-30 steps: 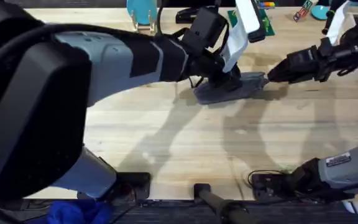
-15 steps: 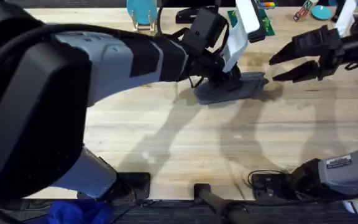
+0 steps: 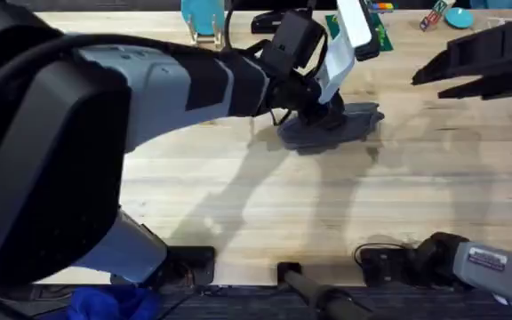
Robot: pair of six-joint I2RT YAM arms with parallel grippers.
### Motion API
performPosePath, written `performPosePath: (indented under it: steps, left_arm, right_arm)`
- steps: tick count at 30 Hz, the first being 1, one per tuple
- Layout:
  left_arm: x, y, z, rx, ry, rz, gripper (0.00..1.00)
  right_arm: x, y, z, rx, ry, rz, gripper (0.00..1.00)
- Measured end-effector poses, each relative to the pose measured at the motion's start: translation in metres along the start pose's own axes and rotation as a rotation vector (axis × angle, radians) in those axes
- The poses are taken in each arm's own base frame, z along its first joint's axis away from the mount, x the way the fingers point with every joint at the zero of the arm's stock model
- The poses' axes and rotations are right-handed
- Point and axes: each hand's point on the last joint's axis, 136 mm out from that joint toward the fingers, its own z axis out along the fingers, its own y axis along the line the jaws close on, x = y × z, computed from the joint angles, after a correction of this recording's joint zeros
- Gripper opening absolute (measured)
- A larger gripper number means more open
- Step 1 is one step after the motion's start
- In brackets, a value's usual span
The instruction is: Unzip the bag, pick up the pens from the table one at a time and place them inside, then zip the bag closed.
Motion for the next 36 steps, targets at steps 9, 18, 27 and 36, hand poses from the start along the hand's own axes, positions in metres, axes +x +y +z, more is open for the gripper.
performPosePath:
  steps: [9, 18, 27, 36]
  left_arm:
    - [0.000, 0.000, 0.000, -0.001, 0.000, -0.001, 0.042]
    - [0.000, 0.000, 0.000, -0.001, 0.000, -0.001, 0.042]
    - [-0.001, 0.002, -0.001, -0.005, -0.005, 0.002, 0.042]
    - [-0.001, 0.003, -0.001, -0.008, -0.006, 0.001, 0.042]
  right_arm:
    - [0.029, 0.009, -0.010, 0.135, -0.095, -0.034, 0.997]
    - [0.051, -0.010, 0.016, 0.145, -0.100, 0.029, 0.997]
    - [0.051, -0.024, 0.038, 0.137, -0.111, 0.060, 0.997]
    - [0.044, -0.026, 0.074, 0.147, -0.112, -0.023, 0.998]
